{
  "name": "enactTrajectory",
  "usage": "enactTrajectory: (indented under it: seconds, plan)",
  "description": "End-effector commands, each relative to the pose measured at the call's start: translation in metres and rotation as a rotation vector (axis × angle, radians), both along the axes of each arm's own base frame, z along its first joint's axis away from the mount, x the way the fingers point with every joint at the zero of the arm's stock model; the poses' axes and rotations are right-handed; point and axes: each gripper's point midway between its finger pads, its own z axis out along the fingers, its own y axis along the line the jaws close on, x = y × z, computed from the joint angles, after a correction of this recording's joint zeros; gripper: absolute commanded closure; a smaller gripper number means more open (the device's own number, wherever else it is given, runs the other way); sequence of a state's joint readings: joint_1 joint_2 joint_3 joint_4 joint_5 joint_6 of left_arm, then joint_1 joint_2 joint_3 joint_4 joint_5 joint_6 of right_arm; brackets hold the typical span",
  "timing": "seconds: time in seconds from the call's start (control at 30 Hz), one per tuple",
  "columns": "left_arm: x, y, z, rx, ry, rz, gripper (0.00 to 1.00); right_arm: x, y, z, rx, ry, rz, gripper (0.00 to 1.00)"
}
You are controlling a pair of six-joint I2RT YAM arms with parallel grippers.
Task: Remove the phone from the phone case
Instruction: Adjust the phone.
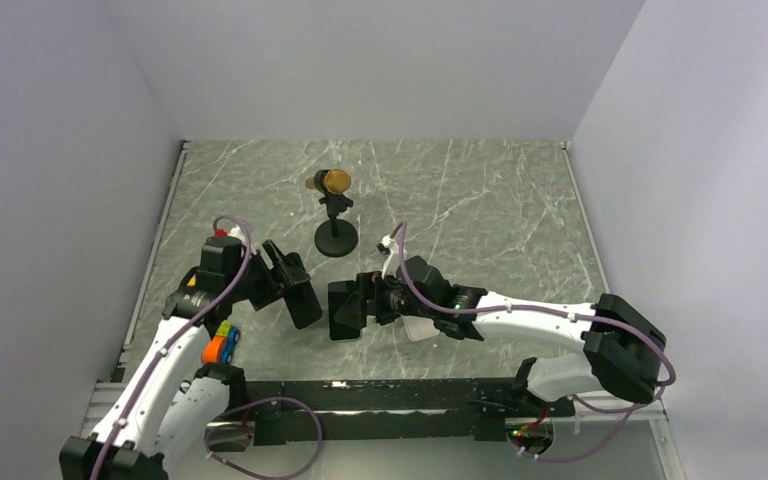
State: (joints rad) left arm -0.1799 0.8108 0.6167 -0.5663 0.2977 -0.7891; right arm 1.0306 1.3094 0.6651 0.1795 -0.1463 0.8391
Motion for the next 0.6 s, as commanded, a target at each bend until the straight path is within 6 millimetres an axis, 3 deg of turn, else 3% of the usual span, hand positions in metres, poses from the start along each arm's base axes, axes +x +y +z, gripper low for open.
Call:
enactTrajectory:
  seconds: [0.0,0.1,0.4,0.5,0.57]
  plan:
    - [-0.002,-0.027,0.036,-0.135,-0.072,0.002,1.00,0.002,0.029,0.041,0.115,-0.117,0.030,0.13]
    - [-0.011,-0.043,0.040,-0.145,-0.064,-0.045,1.00,-0.004,0.035,0.043,0.110,-0.142,0.054,0.15]
    - [-0.028,-0.083,0.053,-0.128,-0.075,-0.106,1.00,-0.006,0.044,0.016,-0.031,-0.121,0.039,0.43]
    - [-0.030,-0.091,0.057,-0.112,-0.075,-0.108,1.00,-0.007,0.042,0.010,-0.041,-0.108,0.025,0.59]
    - [-0.031,-0.096,0.059,-0.111,-0.084,-0.120,1.00,-0.010,0.040,0.011,-0.018,-0.104,0.026,0.86]
